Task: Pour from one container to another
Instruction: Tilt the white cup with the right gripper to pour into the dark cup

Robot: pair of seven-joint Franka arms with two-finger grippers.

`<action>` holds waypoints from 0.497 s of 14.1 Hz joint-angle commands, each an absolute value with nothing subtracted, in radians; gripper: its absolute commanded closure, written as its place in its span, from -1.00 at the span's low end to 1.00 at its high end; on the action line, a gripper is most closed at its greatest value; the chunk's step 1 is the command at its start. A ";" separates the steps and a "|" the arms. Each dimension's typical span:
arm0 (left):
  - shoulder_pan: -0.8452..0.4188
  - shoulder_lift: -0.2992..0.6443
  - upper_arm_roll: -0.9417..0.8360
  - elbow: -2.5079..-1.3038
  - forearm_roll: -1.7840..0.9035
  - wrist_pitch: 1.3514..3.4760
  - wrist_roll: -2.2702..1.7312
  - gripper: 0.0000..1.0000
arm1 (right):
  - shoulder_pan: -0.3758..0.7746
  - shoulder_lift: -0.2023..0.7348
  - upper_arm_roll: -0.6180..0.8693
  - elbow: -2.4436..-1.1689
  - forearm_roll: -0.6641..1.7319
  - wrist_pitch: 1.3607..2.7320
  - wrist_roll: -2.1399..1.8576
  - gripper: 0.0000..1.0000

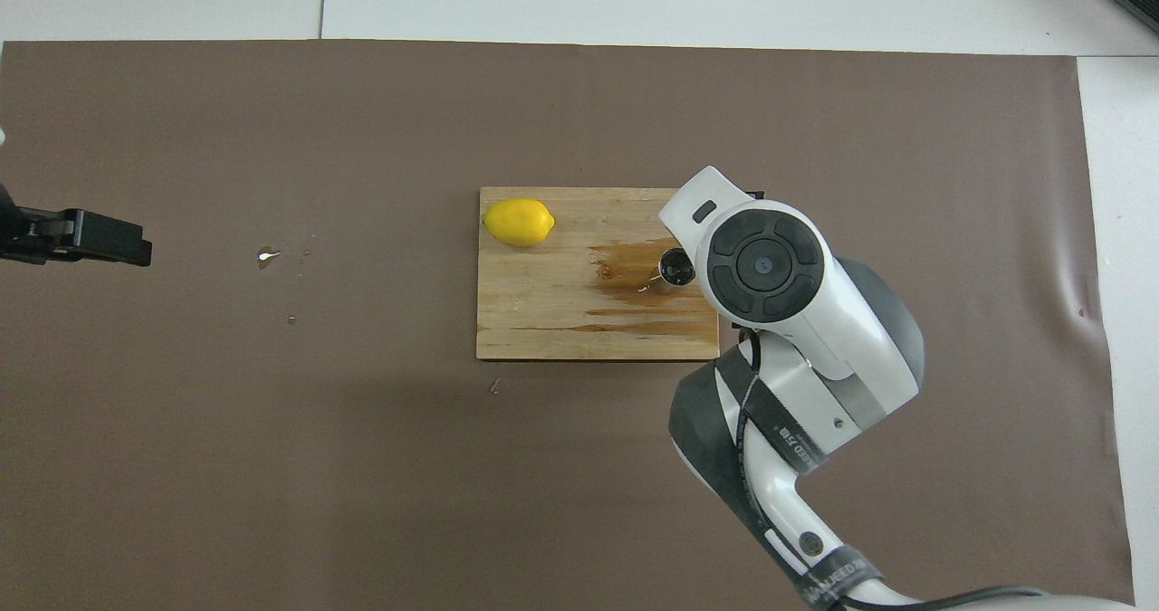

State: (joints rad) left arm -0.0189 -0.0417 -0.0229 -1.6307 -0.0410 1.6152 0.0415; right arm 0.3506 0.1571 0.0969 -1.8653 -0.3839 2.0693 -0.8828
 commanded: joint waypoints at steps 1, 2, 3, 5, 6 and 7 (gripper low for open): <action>-0.020 -0.061 -0.006 -1.644 -0.044 1.603 0.055 -1.00 | 0.374 0.159 0.100 -1.867 -0.431 2.059 -0.845 0.70; -0.020 -0.063 -0.006 -1.649 -0.044 1.605 0.051 -1.00 | 0.385 0.161 0.100 -1.867 -0.437 2.057 -0.842 0.70; -0.021 -0.063 -0.006 -1.648 -0.044 1.602 0.052 -1.00 | 0.385 0.161 0.100 -1.867 -0.449 2.057 -0.819 0.70; -0.021 -0.063 -0.006 -1.648 -0.046 1.592 0.051 -1.00 | 0.388 0.170 0.100 -1.867 -0.474 2.057 -0.790 0.70; -0.021 -0.063 -0.006 -1.649 -0.045 1.592 0.052 -1.00 | 0.388 0.170 0.101 -1.867 -0.476 2.056 -0.787 0.70; -0.021 -0.063 -0.006 -1.649 -0.046 1.592 0.052 -1.00 | 0.388 0.170 0.101 -1.868 -0.476 2.056 -0.787 0.71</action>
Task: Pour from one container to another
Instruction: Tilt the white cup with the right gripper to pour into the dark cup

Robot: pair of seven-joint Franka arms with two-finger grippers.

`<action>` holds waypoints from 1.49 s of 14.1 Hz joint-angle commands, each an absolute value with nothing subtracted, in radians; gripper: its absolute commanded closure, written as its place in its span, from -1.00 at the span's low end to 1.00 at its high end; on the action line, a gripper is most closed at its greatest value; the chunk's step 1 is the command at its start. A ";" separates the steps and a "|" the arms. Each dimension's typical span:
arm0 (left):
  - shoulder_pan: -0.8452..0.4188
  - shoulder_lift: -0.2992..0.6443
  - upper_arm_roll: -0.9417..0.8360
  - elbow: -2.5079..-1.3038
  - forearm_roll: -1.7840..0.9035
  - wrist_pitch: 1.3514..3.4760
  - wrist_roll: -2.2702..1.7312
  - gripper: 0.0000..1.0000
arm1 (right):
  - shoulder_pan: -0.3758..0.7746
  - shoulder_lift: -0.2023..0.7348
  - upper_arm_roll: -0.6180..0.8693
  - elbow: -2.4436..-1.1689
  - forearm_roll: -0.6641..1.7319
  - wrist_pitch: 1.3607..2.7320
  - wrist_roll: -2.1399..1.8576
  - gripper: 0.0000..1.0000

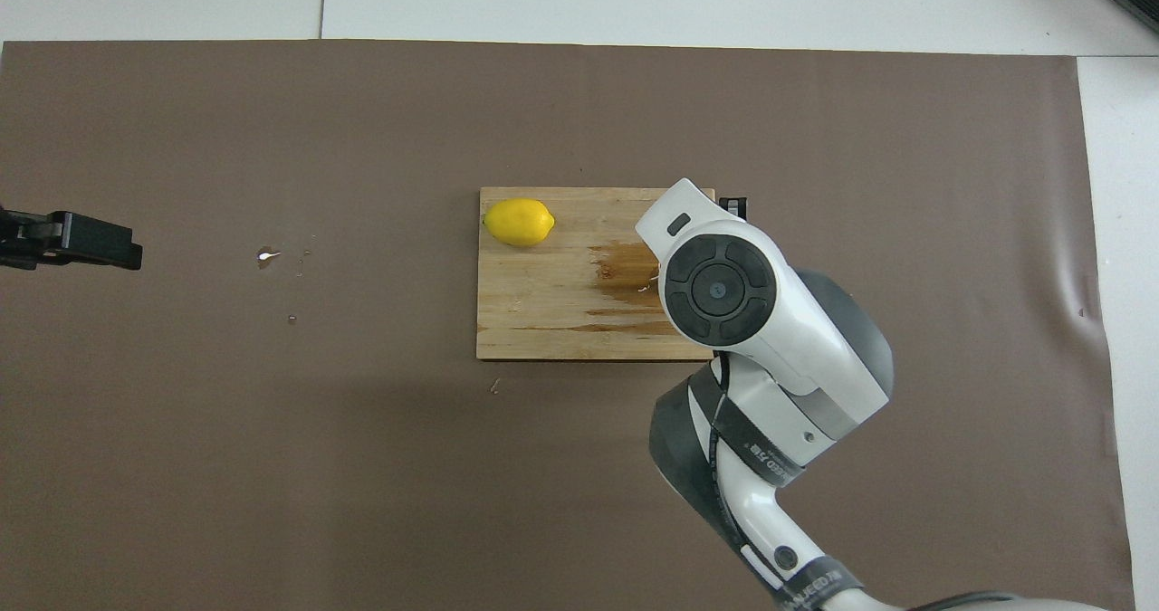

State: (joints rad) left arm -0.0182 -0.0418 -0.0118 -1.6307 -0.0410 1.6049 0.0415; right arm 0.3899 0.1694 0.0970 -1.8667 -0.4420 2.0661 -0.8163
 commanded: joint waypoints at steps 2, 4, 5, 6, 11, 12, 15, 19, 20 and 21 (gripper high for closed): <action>-0.021 -0.063 -0.006 -1.649 -0.045 1.592 0.052 -1.00 | 0.388 0.170 0.101 -1.870 -0.476 2.056 -0.785 0.71; -0.021 -0.064 -0.006 -1.649 -0.044 1.592 0.051 -1.00 | 0.388 0.169 0.101 -1.871 -0.476 2.051 -0.785 0.71; -0.021 -0.064 -0.006 -1.649 -0.046 1.592 0.051 -1.00 | 0.388 0.169 0.100 -1.873 -0.476 2.051 -0.785 0.71; -0.021 -0.063 -0.006 -1.649 -0.045 1.592 0.052 -1.00 | 0.388 0.167 0.100 -1.875 -0.480 2.052 -0.785 0.71; -0.021 -0.063 -0.006 -1.649 -0.045 1.592 0.052 -1.00 | 0.388 0.166 0.101 -1.879 -0.514 2.054 -0.785 0.72; -0.021 -0.064 -0.006 -1.649 -0.044 1.592 0.052 -1.00 | 0.388 0.164 0.101 -1.881 -0.518 2.054 -0.785 0.72; -0.021 -0.064 -0.006 -1.649 -0.046 1.592 0.051 -1.00 | 0.408 0.164 0.101 -1.881 -0.529 2.054 -0.785 0.72; -0.021 -0.063 -0.006 -1.649 -0.044 1.592 0.052 -1.00 | 0.413 0.169 0.101 -1.881 -0.543 2.056 -0.785 0.73; -0.021 -0.063 -0.006 -1.649 -0.044 1.592 0.052 -1.00 | 0.413 0.169 0.101 -1.881 -0.543 2.057 -0.785 0.73; -0.021 -0.063 -0.006 -1.649 -0.046 1.592 0.052 -1.00 | 0.413 0.169 0.101 -1.881 -0.543 2.057 -0.785 0.73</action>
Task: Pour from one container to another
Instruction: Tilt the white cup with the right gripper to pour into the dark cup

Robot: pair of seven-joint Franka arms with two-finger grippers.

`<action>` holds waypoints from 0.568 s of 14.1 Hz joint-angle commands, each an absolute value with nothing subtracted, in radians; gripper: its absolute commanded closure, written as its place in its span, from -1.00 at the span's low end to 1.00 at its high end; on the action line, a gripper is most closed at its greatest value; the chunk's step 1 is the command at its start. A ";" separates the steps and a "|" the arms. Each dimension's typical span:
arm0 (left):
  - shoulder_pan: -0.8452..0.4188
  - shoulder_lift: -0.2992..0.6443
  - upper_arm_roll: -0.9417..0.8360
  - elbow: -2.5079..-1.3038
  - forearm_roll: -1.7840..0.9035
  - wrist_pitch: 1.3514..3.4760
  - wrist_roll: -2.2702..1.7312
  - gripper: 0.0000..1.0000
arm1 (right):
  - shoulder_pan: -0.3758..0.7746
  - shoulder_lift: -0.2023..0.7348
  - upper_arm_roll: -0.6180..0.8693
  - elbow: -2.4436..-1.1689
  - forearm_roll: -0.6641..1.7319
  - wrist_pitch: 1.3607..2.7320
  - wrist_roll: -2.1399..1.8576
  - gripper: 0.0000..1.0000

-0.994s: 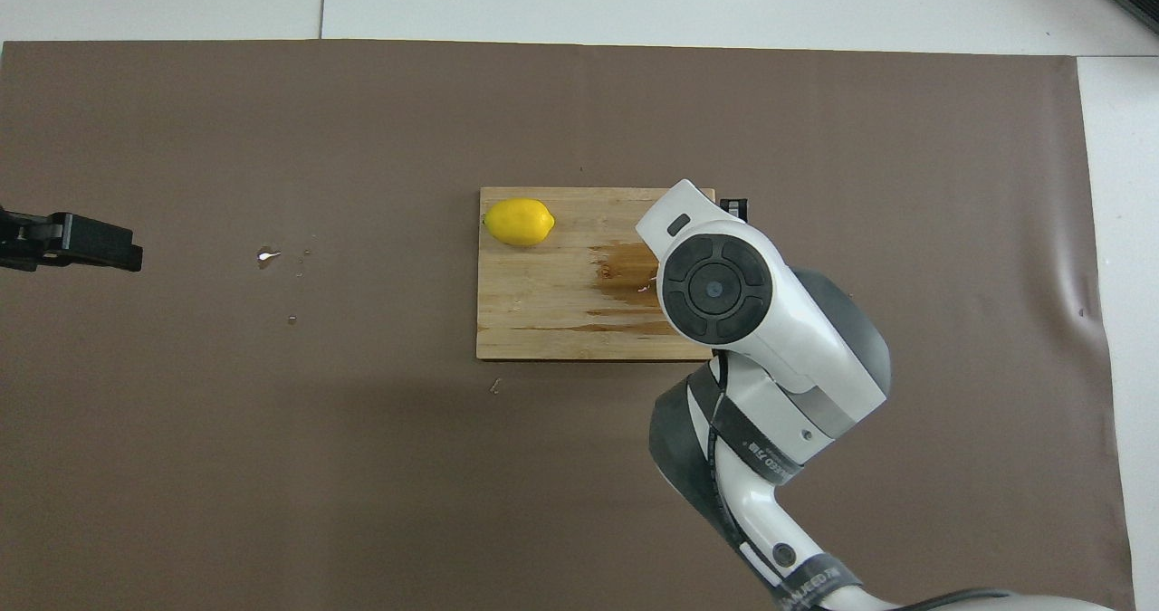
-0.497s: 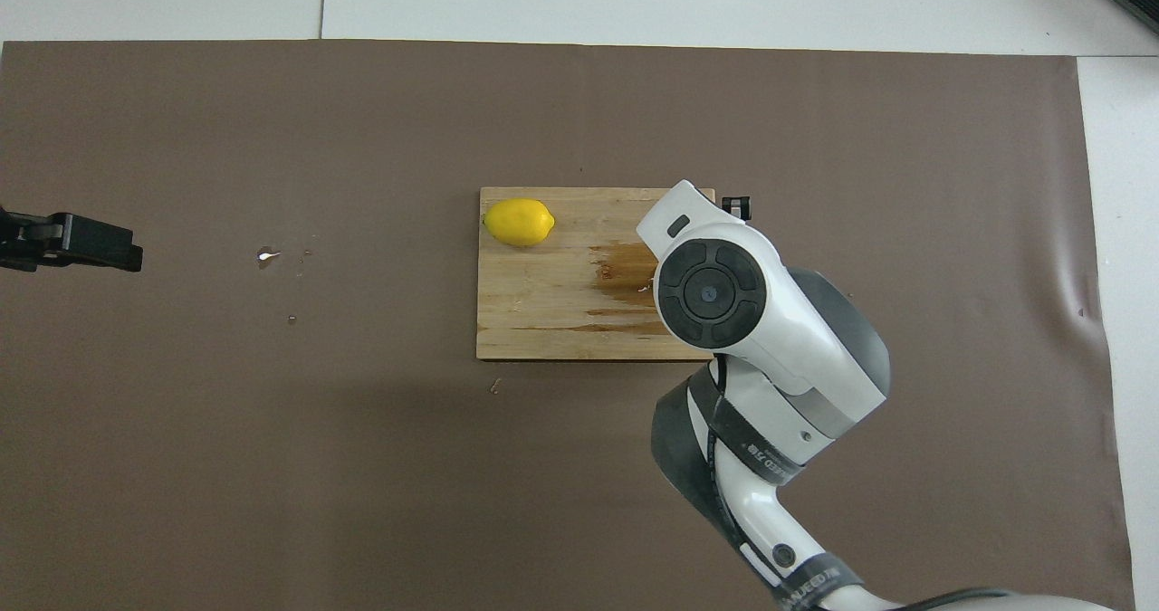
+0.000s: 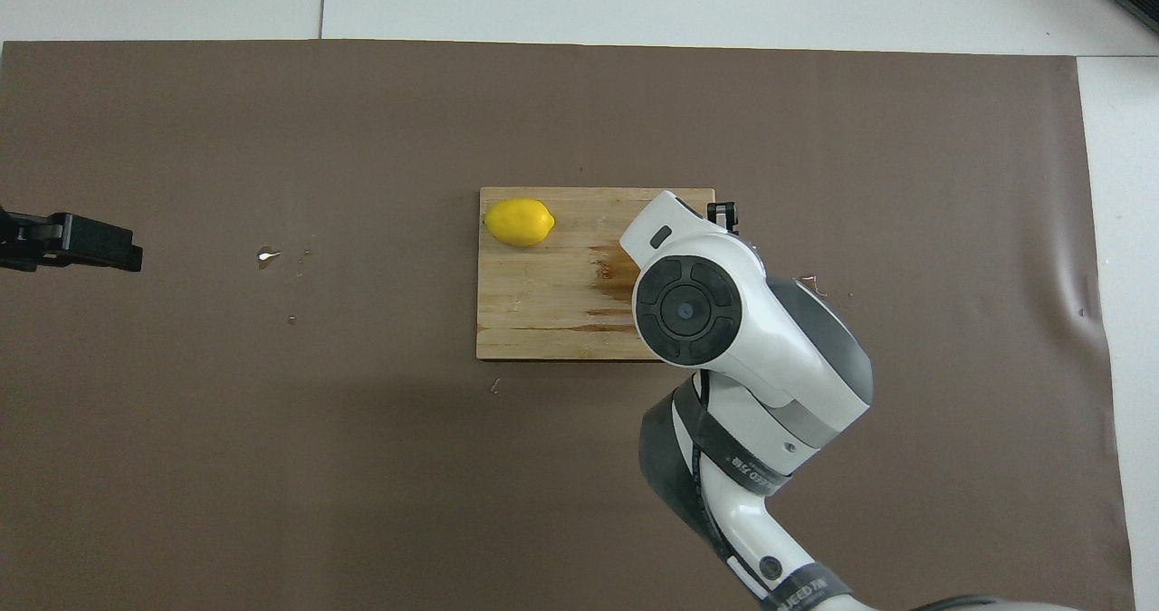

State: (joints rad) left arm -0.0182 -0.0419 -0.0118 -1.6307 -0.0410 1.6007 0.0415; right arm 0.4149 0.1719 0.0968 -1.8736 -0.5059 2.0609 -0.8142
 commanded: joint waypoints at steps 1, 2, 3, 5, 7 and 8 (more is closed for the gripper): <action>-0.021 -0.063 -0.006 -1.649 -0.046 1.592 0.052 -1.00 | 0.413 0.169 0.101 -1.881 -0.543 2.056 -0.785 0.73; -0.021 -0.063 -0.006 -1.649 -0.046 1.592 0.051 -1.00 | 0.413 0.167 0.101 -1.882 -0.543 2.056 -0.785 0.73; -0.021 -0.063 -0.006 -1.649 -0.045 1.592 0.052 -1.00 | 0.413 0.169 0.101 -1.884 -0.543 2.056 -0.785 0.73; -0.021 -0.064 -0.006 -1.649 -0.045 1.592 0.052 -1.00 | 0.413 0.167 0.101 -1.888 -0.543 2.060 -0.785 0.73; -0.021 -0.064 -0.006 -1.649 -0.046 1.592 0.052 -1.00 | 0.411 0.167 0.101 -1.890 -0.543 2.065 -0.785 0.73; -0.021 -0.063 -0.006 -1.649 -0.045 1.592 0.052 -1.00 | 0.411 0.167 0.101 -1.891 -0.543 2.068 -0.785 0.73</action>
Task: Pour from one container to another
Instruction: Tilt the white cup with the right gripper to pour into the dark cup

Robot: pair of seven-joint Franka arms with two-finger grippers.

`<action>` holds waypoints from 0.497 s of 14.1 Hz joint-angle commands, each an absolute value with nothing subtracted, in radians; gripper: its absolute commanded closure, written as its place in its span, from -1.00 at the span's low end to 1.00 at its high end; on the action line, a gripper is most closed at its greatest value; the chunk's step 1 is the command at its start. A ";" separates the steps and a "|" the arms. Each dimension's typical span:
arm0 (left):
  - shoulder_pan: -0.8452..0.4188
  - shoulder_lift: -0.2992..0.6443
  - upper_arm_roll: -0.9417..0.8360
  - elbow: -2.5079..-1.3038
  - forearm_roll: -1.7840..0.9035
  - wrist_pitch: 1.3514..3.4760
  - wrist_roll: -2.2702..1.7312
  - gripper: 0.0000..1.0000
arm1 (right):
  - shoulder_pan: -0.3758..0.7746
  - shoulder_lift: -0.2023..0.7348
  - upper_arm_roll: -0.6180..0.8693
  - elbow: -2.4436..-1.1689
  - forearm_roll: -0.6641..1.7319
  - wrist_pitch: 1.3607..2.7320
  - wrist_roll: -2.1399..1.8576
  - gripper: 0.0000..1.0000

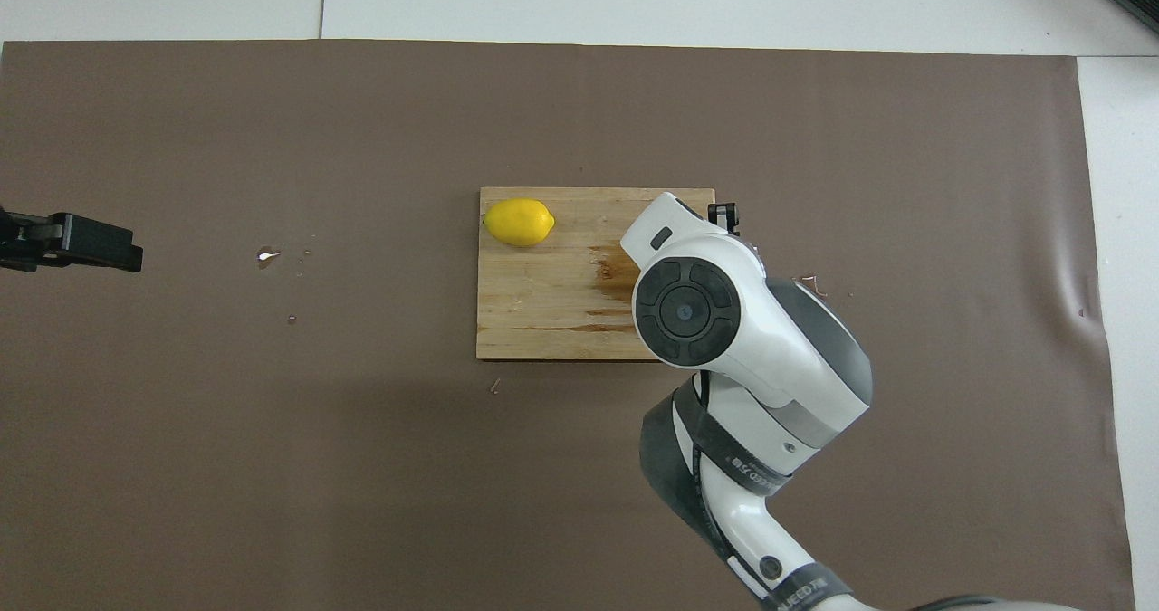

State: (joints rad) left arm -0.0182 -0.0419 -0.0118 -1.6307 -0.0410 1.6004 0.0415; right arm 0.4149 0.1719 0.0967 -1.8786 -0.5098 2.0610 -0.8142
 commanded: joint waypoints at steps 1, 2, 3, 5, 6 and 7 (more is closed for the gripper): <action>-0.021 -0.063 -0.006 -1.648 -0.046 1.592 0.052 -1.00 | 0.410 0.167 0.103 -1.891 -0.542 2.069 -0.785 0.73; -0.021 -0.063 -0.006 -1.649 -0.045 1.592 0.052 -1.00 | 0.408 0.169 0.104 -1.891 -0.541 2.071 -0.785 0.73; -0.021 -0.063 -0.006 -1.649 -0.046 1.592 0.052 -1.00 | 0.407 0.169 0.104 -1.894 -0.540 2.074 -0.787 0.73; -0.021 -0.063 -0.006 -1.649 -0.046 1.592 0.052 -1.00 | 0.402 0.167 0.106 -1.898 -0.528 2.074 -0.796 0.73; -0.021 -0.063 -0.006 -1.649 -0.046 1.592 0.052 -1.00 | 0.397 0.167 0.104 -1.898 -0.523 2.074 -0.798 0.73; -0.021 -0.063 -0.006 -1.649 -0.046 1.592 0.052 -1.00 | 0.390 0.172 0.106 -1.898 -0.522 2.086 -0.799 0.73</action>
